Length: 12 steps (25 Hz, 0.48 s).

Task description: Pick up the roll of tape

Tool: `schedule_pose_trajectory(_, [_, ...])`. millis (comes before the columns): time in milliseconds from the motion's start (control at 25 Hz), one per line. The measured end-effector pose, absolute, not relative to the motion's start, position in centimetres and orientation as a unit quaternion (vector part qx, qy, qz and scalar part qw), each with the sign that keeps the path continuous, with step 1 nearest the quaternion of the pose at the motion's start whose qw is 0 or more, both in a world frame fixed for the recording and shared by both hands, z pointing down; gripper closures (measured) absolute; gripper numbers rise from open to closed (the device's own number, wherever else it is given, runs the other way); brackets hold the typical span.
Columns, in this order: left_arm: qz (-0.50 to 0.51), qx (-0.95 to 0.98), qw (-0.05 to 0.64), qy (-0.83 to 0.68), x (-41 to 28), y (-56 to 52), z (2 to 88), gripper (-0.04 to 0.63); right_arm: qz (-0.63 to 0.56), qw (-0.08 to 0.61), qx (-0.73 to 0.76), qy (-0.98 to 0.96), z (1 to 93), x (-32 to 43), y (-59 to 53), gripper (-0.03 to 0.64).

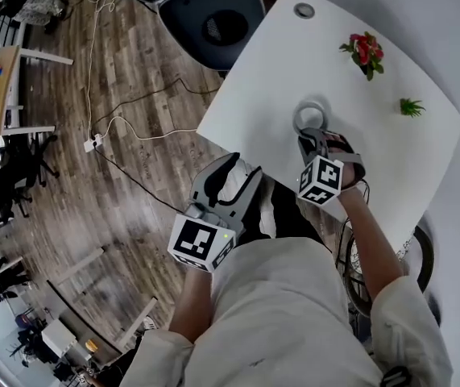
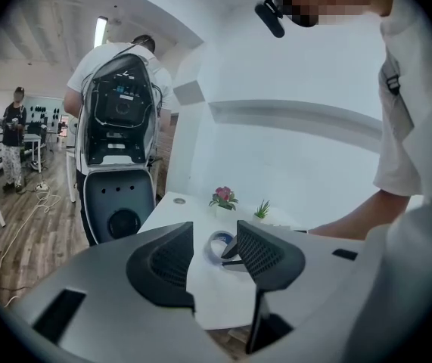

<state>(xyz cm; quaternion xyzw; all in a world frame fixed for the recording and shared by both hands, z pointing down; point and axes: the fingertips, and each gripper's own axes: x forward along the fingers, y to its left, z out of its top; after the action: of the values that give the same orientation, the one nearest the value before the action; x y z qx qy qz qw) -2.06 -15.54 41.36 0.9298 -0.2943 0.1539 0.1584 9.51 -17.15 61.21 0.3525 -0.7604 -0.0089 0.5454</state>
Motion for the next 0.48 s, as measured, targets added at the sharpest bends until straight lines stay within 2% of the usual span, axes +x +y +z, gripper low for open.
schedule_pose_trajectory(480, [0.146,0.959,0.129,-0.204,-1.7,-15.2,40.2,0.411,0.036,0.535,0.431,-0.726,58.7,9.9,-13.8,0.569])
